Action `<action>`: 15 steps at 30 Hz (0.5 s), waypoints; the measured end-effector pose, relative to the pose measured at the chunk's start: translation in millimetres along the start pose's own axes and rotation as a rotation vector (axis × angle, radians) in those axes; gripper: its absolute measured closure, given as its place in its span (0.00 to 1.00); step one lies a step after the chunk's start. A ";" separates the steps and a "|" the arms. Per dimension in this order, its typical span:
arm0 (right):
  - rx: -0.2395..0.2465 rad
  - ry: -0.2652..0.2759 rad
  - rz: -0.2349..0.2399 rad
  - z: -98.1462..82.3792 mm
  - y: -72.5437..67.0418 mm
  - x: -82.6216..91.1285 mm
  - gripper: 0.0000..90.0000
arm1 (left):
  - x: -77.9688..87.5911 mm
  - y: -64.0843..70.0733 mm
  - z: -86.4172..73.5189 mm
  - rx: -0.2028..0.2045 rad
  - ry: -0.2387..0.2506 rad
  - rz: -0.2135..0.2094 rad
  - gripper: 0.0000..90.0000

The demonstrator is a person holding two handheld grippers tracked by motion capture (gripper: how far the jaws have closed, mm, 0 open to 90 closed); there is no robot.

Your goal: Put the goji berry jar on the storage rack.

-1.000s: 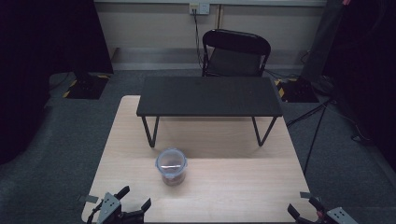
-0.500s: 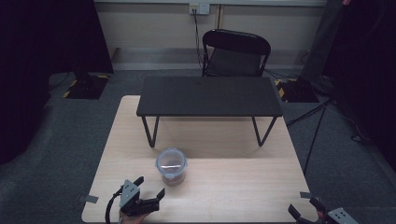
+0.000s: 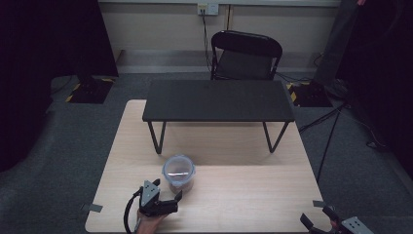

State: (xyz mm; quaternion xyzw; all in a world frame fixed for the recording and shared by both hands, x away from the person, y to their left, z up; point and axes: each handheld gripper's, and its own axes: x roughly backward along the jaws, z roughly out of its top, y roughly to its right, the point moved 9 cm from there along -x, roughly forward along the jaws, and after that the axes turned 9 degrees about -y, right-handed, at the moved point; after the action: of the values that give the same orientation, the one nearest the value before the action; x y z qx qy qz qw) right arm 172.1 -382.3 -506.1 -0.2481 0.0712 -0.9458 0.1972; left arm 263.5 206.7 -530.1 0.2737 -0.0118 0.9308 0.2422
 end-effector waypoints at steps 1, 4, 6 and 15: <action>0.000 0.000 0.000 0.0 0.0 0.0 0.01 | 0.0 0.0 0.0 0.000 0.000 0.000 0.01; -0.002 -0.001 0.000 0.1 0.2 -0.1 0.01 | -8.2 2.9 4.0 -0.015 -0.009 0.006 0.01; -0.001 -0.002 0.001 0.1 0.3 0.0 0.01 | -11.3 4.0 5.5 -0.018 -0.010 0.008 0.01; -0.013 0.000 0.004 -0.1 1.7 0.6 0.01 | -24.4 8.8 7.9 -0.035 0.019 0.031 0.01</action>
State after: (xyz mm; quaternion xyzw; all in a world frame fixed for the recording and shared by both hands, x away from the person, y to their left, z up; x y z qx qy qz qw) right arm 172.1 -384.1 -506.3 -0.2492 0.0780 -0.9449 0.1973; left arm 281.3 186.8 -534.9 0.2602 -0.0298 0.9367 0.2324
